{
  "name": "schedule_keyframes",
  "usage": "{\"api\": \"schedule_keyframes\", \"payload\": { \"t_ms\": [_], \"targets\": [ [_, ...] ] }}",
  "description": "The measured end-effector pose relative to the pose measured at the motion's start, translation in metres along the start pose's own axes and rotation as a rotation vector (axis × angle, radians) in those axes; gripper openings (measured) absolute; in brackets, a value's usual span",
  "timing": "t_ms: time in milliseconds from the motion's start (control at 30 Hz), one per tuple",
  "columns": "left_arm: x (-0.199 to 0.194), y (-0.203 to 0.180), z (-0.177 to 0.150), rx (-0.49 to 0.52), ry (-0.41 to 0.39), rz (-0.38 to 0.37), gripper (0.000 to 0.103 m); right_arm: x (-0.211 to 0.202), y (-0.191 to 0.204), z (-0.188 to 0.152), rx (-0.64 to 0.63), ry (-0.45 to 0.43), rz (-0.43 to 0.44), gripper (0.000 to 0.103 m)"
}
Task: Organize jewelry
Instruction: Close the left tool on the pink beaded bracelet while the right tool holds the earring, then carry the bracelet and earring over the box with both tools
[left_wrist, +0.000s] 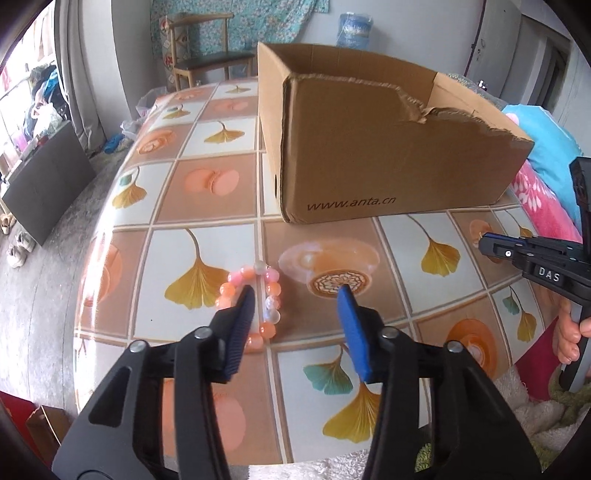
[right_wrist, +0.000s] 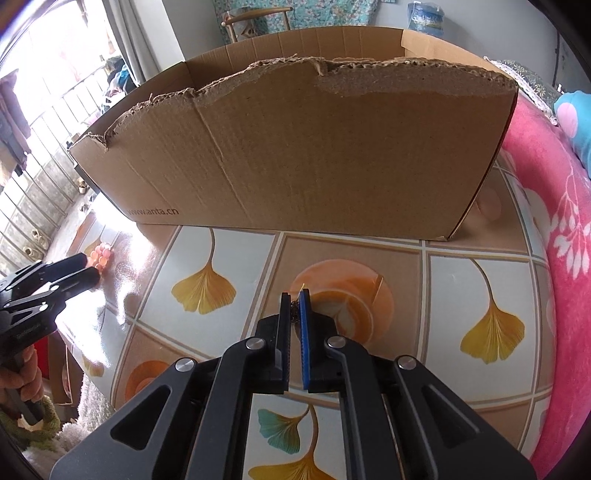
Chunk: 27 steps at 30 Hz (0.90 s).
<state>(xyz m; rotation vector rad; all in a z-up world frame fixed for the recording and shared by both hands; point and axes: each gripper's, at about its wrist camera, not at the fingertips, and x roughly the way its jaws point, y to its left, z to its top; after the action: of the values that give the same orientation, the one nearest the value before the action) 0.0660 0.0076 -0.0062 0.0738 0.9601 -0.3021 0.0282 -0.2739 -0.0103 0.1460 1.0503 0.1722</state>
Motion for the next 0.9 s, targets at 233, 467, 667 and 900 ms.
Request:
{"api": "schedule_keyframes", "payload": {
  "t_ms": [233, 467, 667, 900],
  "targets": [
    [0.016, 0.008, 0.009, -0.01, 0.043, 0.012, 0.021, -0.003, -0.011, -0.002, 0.009, -0.012, 0.023, 0.005],
    [0.017, 0.015, 0.011, -0.024, 0.038, 0.027, 0.008, -0.008, -0.019, -0.003, 0.022, -0.017, 0.033, 0.004],
    [-0.004, 0.015, 0.011, -0.045, -0.011, -0.003, 0.008, -0.024, -0.028, -0.001, 0.047, -0.033, 0.068, 0.004],
    [-0.057, 0.014, 0.02, -0.052, -0.125, -0.037, 0.008, -0.063, -0.039, 0.005, 0.089, -0.086, 0.137, 0.004]
  ]
}}
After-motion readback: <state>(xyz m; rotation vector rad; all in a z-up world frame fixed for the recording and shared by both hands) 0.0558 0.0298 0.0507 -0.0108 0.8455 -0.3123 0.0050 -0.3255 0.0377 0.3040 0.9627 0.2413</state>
